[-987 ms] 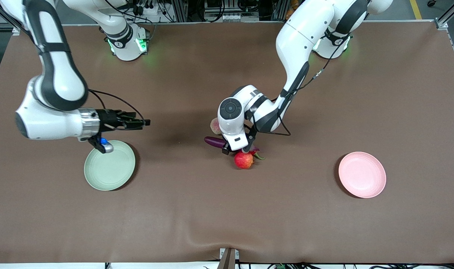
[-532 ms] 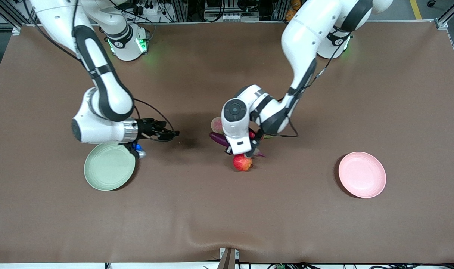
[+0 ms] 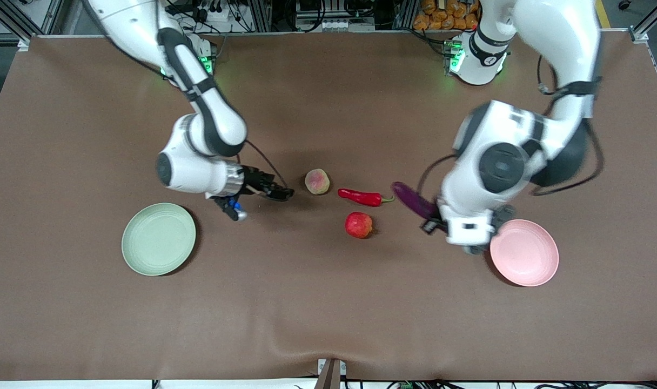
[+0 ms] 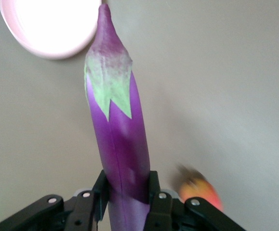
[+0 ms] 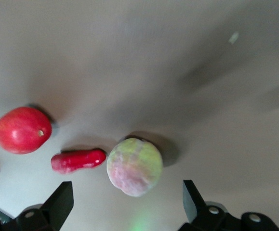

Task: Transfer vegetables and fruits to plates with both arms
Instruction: 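Grasp the purple eggplant with the left gripper and carry it toward the pink plate, then lower the eggplant onto the pink plate while the right gripper grasps the peach, then release the eggplant on the pink plate while the right gripper carries the peach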

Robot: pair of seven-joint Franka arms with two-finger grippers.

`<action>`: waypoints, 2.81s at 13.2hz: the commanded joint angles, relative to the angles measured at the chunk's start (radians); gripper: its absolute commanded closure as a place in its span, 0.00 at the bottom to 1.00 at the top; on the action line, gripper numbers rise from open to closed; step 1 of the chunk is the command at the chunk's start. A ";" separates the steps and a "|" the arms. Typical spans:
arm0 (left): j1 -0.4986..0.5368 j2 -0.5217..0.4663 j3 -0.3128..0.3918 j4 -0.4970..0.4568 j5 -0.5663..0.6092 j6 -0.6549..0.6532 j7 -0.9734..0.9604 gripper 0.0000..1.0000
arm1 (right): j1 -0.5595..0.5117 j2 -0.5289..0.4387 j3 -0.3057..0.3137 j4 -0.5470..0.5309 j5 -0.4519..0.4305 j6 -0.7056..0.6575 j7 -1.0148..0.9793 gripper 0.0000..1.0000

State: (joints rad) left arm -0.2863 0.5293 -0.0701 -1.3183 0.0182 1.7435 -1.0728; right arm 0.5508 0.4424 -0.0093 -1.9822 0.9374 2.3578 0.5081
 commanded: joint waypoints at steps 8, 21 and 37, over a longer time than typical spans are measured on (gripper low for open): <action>0.305 0.205 -0.014 -0.027 0.123 0.293 0.562 1.00 | 0.198 0.111 -0.011 0.017 0.021 0.285 0.165 0.00; 0.387 0.238 -0.013 -0.137 0.247 0.435 0.599 0.72 | 0.026 -0.033 -0.037 0.008 -0.009 0.013 0.104 0.46; 0.202 0.092 -0.289 -0.140 0.195 0.274 -0.328 0.00 | -0.587 0.154 -0.096 0.402 -0.623 -0.572 -0.974 0.48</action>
State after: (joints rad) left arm -0.0408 0.6103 -0.3627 -1.4524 0.2155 2.0184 -1.1712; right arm 0.0084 0.5540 -0.1266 -1.6320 0.3473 1.8024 -0.3738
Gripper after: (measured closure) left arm 0.000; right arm 0.198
